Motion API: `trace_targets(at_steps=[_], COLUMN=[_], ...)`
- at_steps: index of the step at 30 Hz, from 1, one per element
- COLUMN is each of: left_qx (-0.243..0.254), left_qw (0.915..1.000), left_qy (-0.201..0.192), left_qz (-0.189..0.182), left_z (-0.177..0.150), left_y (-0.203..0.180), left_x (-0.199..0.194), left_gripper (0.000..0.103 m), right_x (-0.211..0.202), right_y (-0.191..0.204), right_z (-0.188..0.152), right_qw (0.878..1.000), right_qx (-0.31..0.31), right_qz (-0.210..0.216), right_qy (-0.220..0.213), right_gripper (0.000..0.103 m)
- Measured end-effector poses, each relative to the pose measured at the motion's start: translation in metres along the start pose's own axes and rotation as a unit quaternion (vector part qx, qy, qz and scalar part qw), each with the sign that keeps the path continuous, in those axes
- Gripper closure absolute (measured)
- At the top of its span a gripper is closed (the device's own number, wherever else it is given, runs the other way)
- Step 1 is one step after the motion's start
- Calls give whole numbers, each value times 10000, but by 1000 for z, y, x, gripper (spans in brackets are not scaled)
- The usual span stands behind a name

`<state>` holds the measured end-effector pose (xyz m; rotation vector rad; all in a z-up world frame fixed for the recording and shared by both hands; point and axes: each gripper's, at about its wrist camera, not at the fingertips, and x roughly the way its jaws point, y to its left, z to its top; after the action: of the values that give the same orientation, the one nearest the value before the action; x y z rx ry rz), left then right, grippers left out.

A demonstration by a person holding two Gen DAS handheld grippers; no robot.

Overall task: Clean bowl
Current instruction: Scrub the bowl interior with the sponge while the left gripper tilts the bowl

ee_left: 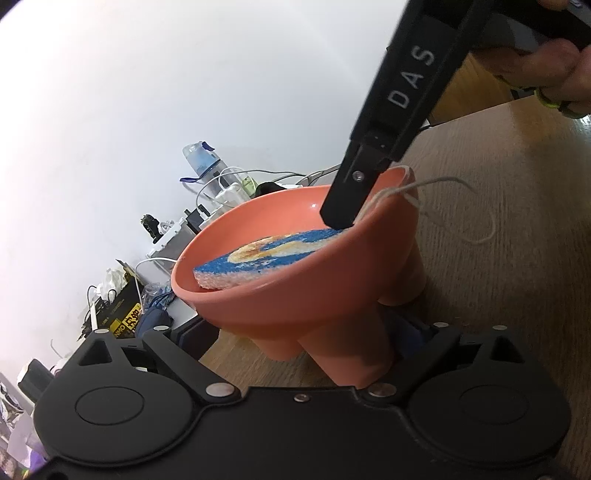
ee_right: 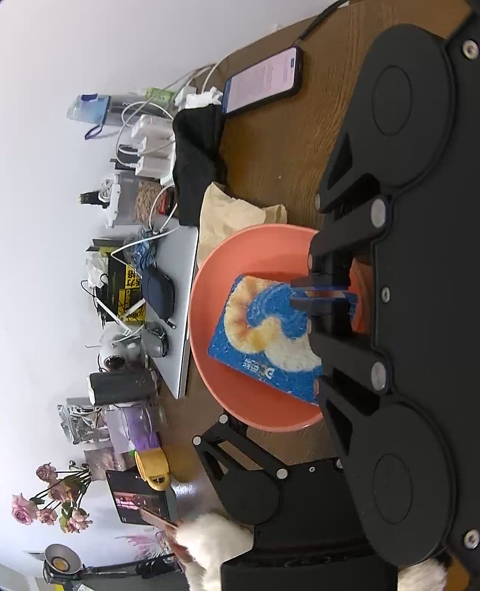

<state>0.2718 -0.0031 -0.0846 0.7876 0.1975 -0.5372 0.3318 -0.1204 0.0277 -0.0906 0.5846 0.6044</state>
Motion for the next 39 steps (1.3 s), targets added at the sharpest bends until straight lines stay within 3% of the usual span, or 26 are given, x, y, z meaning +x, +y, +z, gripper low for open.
trace_targets(at_steps=[7,15,21,26,29,31,32,34,35,38,39], left_qx=[-206,-120,-518,-448,-93,222,295,524,586,837,1005], left_qw=[9990,9997,9968,9977,9999,9992,9987,9965,9957,9919,9897], left_qy=[-34,-26,51,19,-93,-168,-206,-365,-408,-589,-635], left_qz=[-385,-220,-606,-516,-56,279,349,538,588,753,802], left_z=[0,1,0,0,0,0,0,-1,-1,-2,-3], left_y=[11,7,17,15,1,-9,-12,-21,-23,-32,-37], left_x=[7,9,7,5,-1,-4,-6,-10,-11,-14,-15], left_gripper=[7,8,12,12,12,14,15,19,19,26,35], right_x=[2,1,-3,-5,-10,-11,-12,-11,-9,-3,4], right_y=[-5,-10,-9,-7,-11,-20,-25,-35,-43,-51,-55], right_z=[1,0,-6,-8,-8,-7,-7,-7,-6,-8,-10], right_qw=[9998,9993,9986,9991,9991,9976,9961,9900,9811,9675,9603], right_qx=[-15,23,82,91,228,510,682,1101,1524,2052,2295], right_qz=[174,373,511,418,371,465,567,884,1178,1451,1541], right_qy=[11,52,95,28,-20,-20,-25,59,185,267,365], right_gripper=[99,99,99,97,83,61,55,28,24,22,20])
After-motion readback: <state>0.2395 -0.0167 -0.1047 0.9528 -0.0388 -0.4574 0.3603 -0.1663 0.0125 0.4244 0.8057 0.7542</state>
